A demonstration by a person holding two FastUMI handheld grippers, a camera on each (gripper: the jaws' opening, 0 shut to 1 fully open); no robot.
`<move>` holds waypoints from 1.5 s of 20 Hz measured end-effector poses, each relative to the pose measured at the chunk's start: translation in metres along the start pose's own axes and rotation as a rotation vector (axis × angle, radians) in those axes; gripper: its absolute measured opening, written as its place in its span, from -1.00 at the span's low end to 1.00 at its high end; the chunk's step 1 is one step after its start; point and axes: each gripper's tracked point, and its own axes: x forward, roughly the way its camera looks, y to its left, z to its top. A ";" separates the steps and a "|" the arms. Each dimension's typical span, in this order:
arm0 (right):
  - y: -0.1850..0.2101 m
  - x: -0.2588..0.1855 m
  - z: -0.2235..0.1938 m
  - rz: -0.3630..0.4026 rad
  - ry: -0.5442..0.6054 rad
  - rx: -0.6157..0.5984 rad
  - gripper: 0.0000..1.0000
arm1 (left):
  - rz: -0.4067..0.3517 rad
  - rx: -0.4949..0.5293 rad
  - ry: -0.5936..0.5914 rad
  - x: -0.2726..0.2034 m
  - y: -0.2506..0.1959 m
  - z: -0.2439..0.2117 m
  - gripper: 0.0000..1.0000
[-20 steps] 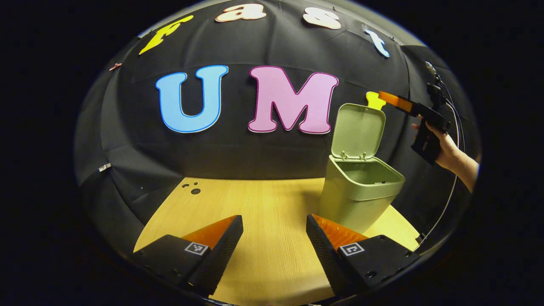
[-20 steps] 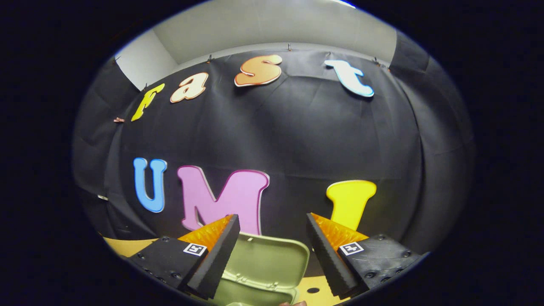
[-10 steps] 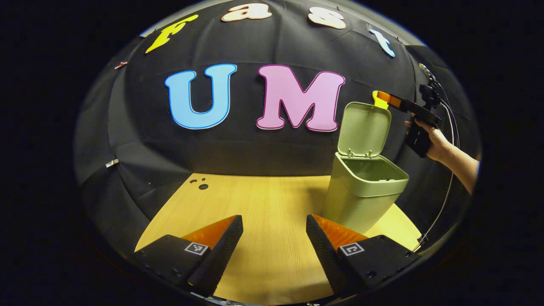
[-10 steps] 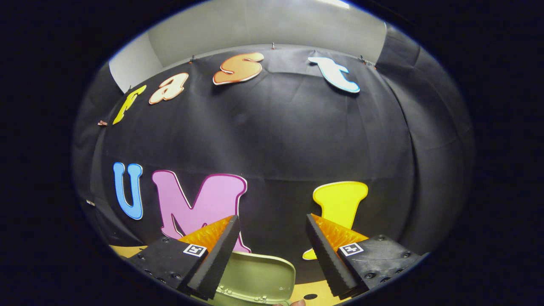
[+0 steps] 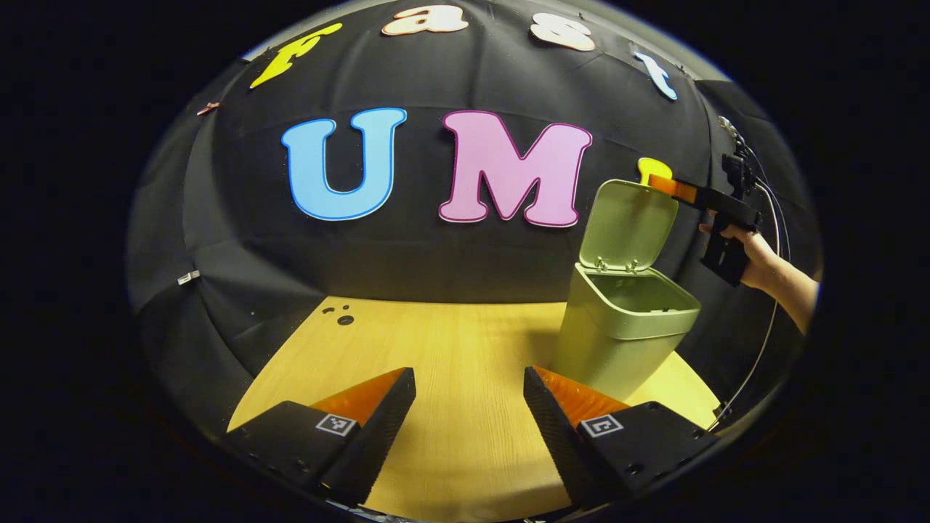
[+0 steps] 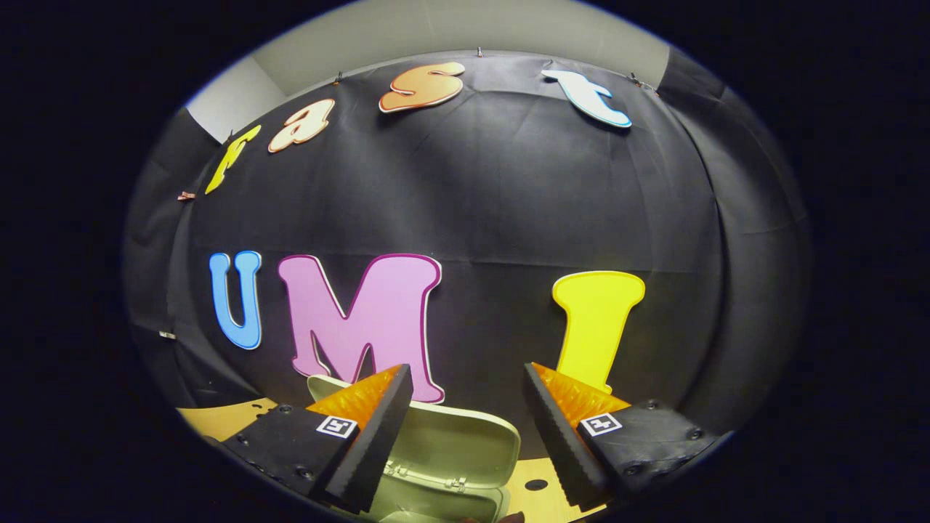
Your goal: Press the lid of the desktop garbage bin to open it, pick up the crumpled paper on the desktop and throw it into the bin, then pick up the pop can on the desktop and drop it into the bin, and finally close the garbage bin lid.
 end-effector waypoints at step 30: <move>0.068 -0.117 -0.145 0.174 0.476 0.078 0.95 | -0.071 -0.016 0.007 -0.004 -0.020 -0.014 0.92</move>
